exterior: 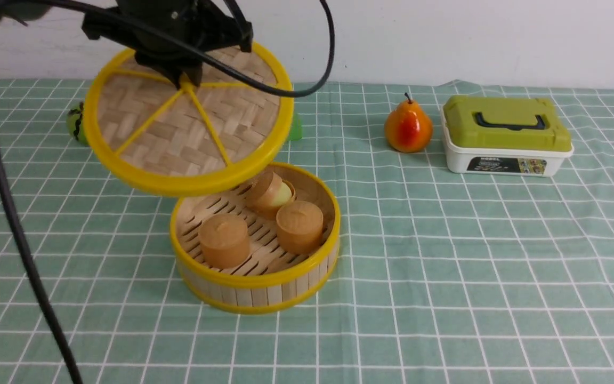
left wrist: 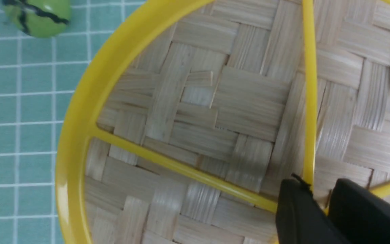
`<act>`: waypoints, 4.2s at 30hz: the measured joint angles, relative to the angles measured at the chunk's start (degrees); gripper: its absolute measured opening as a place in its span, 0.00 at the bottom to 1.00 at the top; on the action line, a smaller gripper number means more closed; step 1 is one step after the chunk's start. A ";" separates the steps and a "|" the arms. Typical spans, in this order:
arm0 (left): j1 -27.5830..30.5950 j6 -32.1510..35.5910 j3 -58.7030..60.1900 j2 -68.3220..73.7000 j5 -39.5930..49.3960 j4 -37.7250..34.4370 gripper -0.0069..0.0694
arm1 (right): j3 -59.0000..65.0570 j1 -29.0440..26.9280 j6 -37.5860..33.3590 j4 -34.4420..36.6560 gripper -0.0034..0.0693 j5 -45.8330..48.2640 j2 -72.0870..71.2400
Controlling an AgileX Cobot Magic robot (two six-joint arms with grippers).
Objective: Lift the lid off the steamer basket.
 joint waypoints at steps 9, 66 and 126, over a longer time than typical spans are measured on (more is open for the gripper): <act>8.25 -0.15 27.66 -15.57 0.00 1.67 0.23 | 0.00 0.00 0.00 0.00 0.38 0.00 0.00; 21.71 7.45 54.65 -43.33 -10.40 -18.39 0.07 | 0.00 0.00 0.00 0.00 0.38 0.00 0.00; 21.76 3.25 120.37 -106.66 -49.92 -16.67 0.08 | 0.00 0.00 0.00 0.00 0.38 0.00 0.00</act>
